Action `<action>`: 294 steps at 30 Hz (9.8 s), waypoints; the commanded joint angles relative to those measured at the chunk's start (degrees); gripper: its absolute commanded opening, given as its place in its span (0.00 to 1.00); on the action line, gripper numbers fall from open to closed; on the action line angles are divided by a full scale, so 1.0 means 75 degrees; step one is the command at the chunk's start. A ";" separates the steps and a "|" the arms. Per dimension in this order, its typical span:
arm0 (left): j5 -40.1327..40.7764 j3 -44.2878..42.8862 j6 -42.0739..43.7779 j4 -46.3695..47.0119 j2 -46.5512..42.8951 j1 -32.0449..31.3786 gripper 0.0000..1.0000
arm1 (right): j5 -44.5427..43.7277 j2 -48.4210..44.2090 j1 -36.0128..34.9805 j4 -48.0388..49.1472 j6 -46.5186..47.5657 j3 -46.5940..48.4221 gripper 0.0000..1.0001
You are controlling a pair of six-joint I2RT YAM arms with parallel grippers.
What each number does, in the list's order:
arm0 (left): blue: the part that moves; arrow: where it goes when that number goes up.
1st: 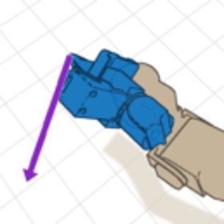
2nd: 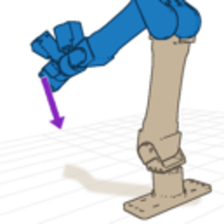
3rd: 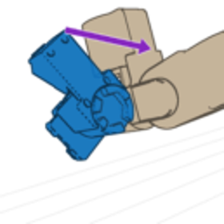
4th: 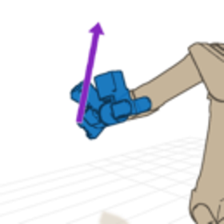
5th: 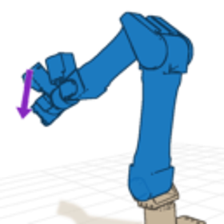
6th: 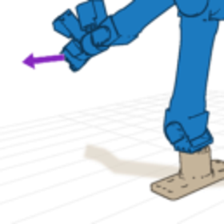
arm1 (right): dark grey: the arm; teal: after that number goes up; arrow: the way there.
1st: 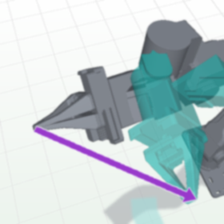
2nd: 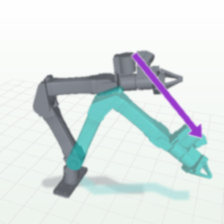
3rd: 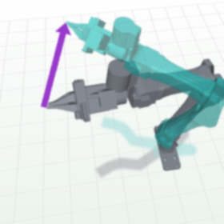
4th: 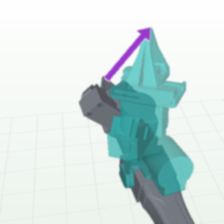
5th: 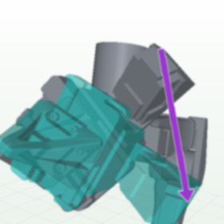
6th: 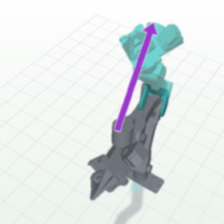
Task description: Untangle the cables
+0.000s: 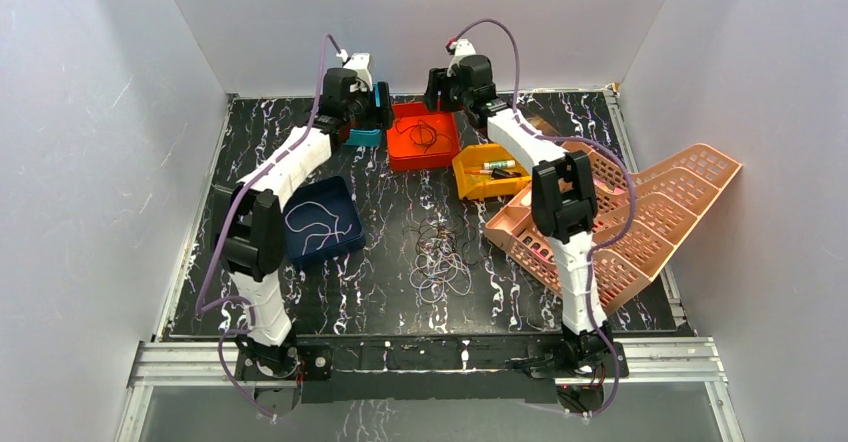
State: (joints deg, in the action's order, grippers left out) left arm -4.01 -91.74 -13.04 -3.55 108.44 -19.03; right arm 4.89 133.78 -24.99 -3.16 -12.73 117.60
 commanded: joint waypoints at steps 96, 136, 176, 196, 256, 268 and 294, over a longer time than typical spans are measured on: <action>0.0997 0.3713 0.0344 -0.1042 -0.1709 -0.4136 0.45 | 0.1109 -1.0489 0.0089 -0.1049 -0.1668 -1.0390 0.74; 0.1458 0.2286 0.0570 -0.2779 -0.3971 -0.4059 0.00 | 0.1700 -1.0797 0.0094 0.0324 -0.1428 -1.0869 0.86; 0.1225 0.0186 0.0302 -0.3806 -0.4548 -0.4039 0.00 | 0.1427 -0.7095 -0.2155 0.5560 -0.0754 -0.9724 0.86; 0.1504 -0.2074 0.0415 -0.4659 -0.3953 -0.4046 0.00 | 0.1542 -0.6612 -0.2159 0.5822 -0.0733 -1.0720 0.53; 0.3535 -0.4214 0.1848 -0.2894 -0.3678 -0.4041 0.00 | 0.1142 -0.9384 -0.2206 0.4530 -0.0764 -1.3196 0.63; 0.3488 -0.4168 0.1829 -0.3169 -0.3416 -0.4045 0.00 | 0.0769 -1.0729 -0.2210 0.3264 -0.0567 -1.2461 0.73; 0.4353 -0.5526 0.3394 -0.2779 -0.1187 -0.4042 0.00 | 0.0485 -1.1239 -0.2209 0.3436 -0.1262 -1.3852 0.74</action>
State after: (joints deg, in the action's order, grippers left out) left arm 25.63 -128.68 7.94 -26.89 97.84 -49.63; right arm 8.67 50.06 -41.28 19.88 -21.17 14.50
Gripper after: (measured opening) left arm 0.013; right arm 0.741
